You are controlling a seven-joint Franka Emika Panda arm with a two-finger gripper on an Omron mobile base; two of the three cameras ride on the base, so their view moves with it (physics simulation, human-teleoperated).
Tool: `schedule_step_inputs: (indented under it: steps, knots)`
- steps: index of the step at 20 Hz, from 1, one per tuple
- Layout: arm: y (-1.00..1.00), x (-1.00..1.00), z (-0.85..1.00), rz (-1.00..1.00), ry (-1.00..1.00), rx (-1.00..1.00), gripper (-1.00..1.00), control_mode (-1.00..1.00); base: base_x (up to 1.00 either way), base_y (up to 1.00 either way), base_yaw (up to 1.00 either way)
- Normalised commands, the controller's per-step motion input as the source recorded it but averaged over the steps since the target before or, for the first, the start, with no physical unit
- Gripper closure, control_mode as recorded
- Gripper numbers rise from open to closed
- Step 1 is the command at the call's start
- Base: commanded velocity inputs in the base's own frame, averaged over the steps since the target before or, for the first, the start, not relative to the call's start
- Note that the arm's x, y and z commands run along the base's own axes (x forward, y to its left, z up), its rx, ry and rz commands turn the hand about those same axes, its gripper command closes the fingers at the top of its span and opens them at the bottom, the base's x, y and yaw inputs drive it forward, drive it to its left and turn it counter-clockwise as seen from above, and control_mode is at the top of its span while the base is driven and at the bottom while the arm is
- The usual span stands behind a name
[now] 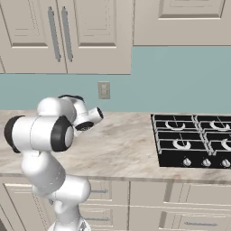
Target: Retrieve the wine glasses from the counter and place one next to each plate.
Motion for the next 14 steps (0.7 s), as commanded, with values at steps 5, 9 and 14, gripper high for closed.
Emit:
schedule_step_inputs:
  steps: [5, 9, 14]
  knots:
    - [0.28, 0.00, -0.11, 0.00, 0.00, 0.00, -1.00, -1.00, 0.00, 0.00, 0.00]
    - [0.22, 0.00, -0.15, 0.00, 0.00, 0.00, -1.00, -1.00, 0.00, 0.00, 0.00]
    - [0.17, 0.00, -0.18, 0.00, 0.00, 0.02, -1.00, -1.00, 0.00, 0.00, 0.00]
